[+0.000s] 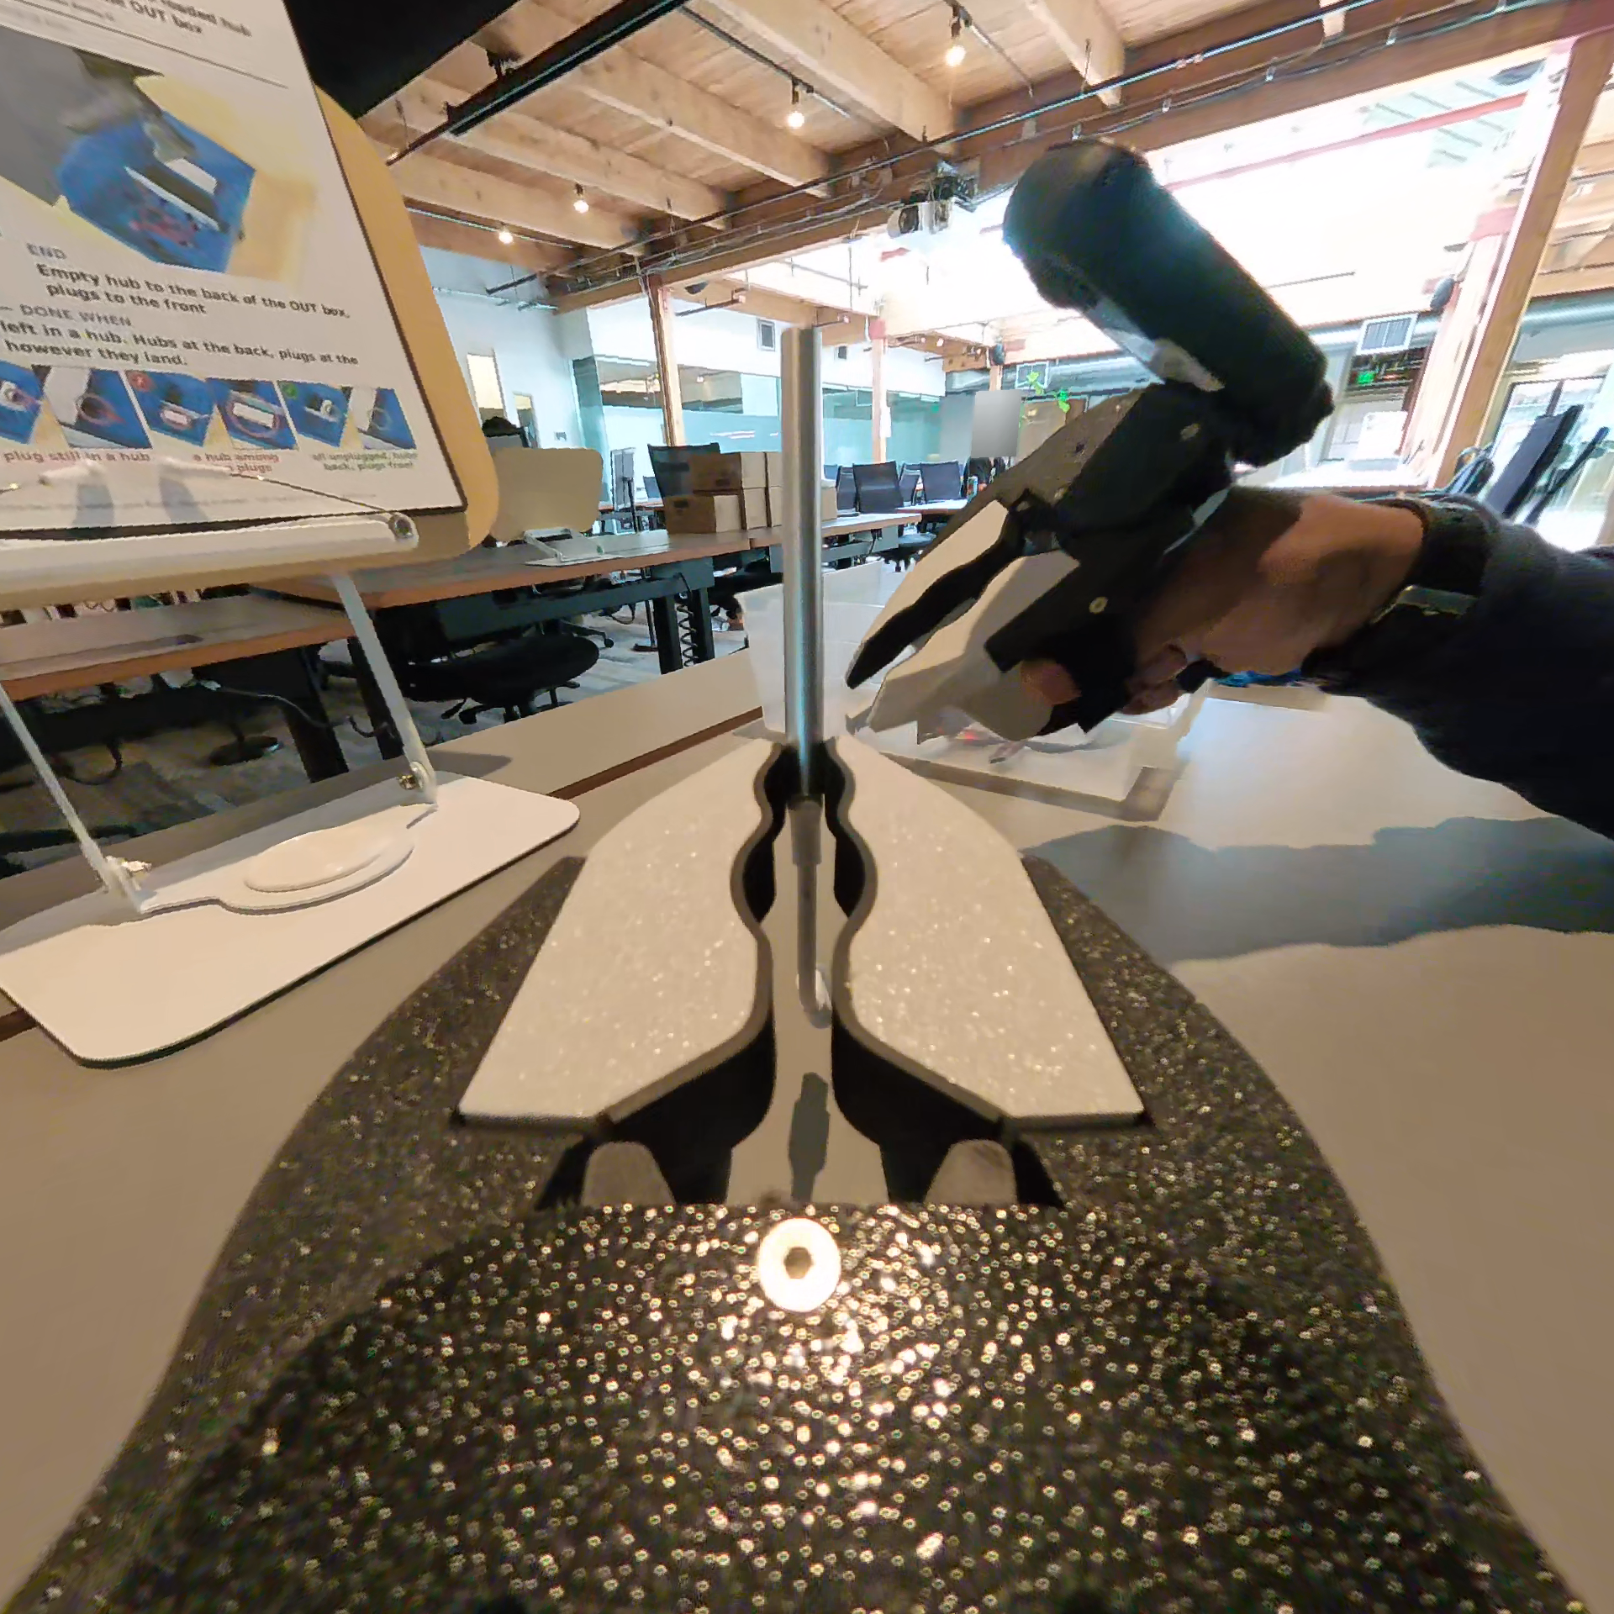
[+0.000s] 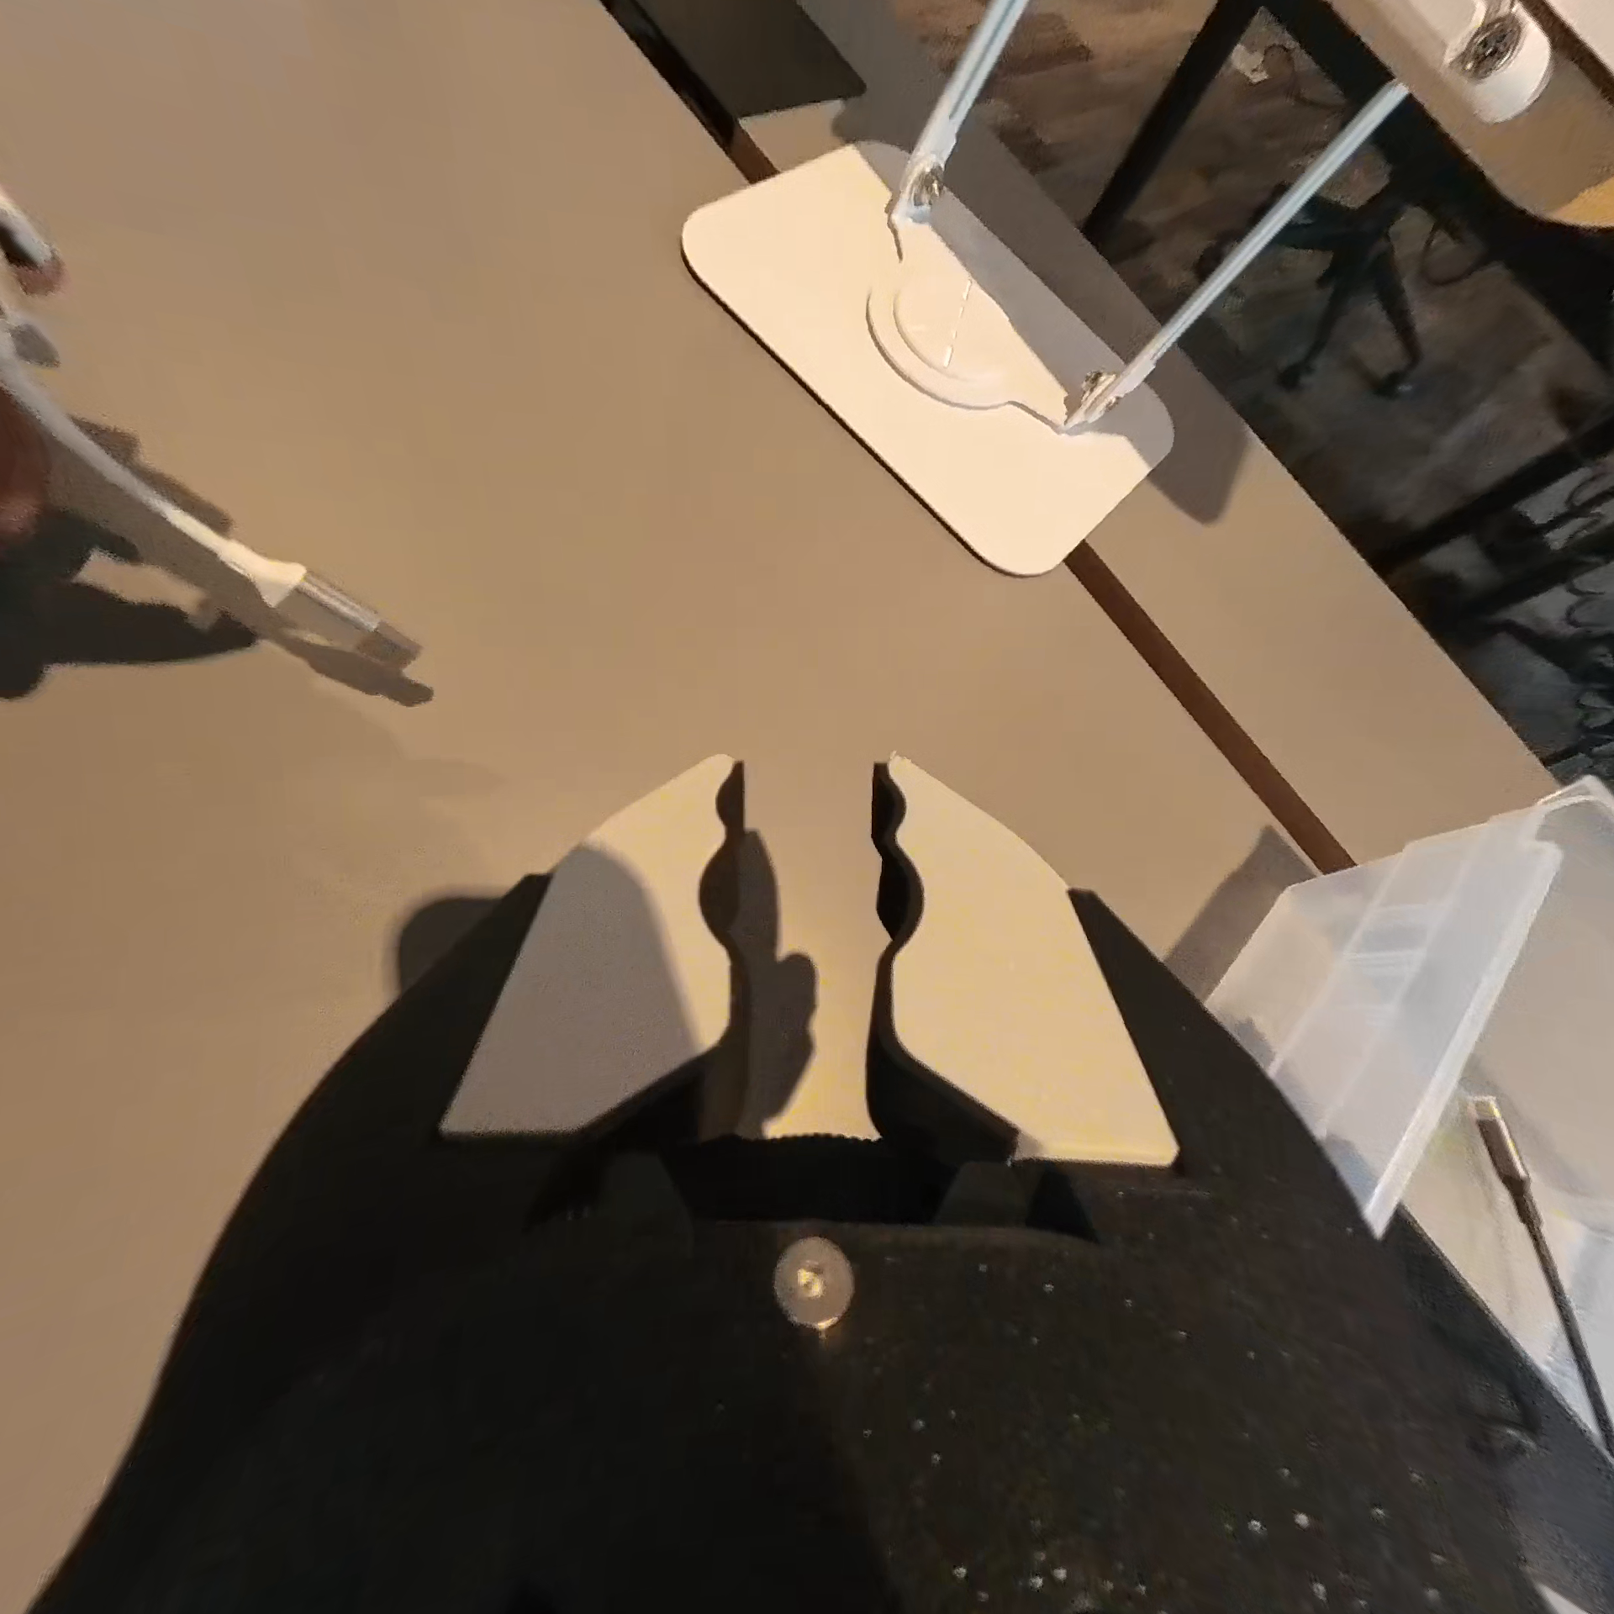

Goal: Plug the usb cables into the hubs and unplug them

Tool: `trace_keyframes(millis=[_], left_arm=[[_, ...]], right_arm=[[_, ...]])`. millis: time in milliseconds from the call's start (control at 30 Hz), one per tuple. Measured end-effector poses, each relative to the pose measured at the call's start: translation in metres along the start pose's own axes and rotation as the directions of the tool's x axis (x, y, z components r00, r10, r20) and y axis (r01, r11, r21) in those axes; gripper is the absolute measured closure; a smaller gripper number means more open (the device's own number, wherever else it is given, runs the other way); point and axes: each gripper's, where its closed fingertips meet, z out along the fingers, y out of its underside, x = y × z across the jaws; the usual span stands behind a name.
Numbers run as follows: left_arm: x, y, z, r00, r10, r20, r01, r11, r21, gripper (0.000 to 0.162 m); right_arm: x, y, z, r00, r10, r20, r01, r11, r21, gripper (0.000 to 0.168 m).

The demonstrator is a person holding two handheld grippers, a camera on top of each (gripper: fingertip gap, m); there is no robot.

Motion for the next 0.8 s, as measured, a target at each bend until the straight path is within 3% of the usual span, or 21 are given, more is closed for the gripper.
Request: trace_keyframes(millis=[233, 433, 600, 700, 800], left_arm=[[0.004, -0.001, -0.001, 1.000, -0.017, -0.017, 0.017, 1.000, -0.001, 0.155], [0.007, -0.010, -0.005, 1.000, -0.001, -0.015, 0.001, 1.000, 0.021, 0.155], [0.011, -0.013, -0.005, 1.000, 0.008, -0.023, -0.008, 1.000, 0.026, 0.155], [0.014, -0.011, -0.004, 0.999, 0.013, -0.033, -0.012, 1.000, 0.019, 0.155], [0.016, -0.010, -0.003, 0.999, 0.019, -0.038, -0.019, 1.000, 0.015, 0.155]], right_arm=[[0.003, -0.029, -0.023, 0.991, 0.106, 0.081, -0.117, 0.982, 0.149, 0.137], [0.060, -0.038, -0.098, 0.986, 0.135, 0.097, -0.154, 0.964, 0.218, 0.135], [0.150, 0.012, -0.162, 0.977, 0.209, -0.038, -0.197, 0.958, 0.207, 0.142], [0.163, 0.060, -0.162, 0.974, 0.228, 0.004, -0.228, 0.971, 0.075, 0.145], [0.149, 0.101, -0.141, 0.969, 0.219, 0.113, -0.209, 0.973, -0.094, 0.144]])
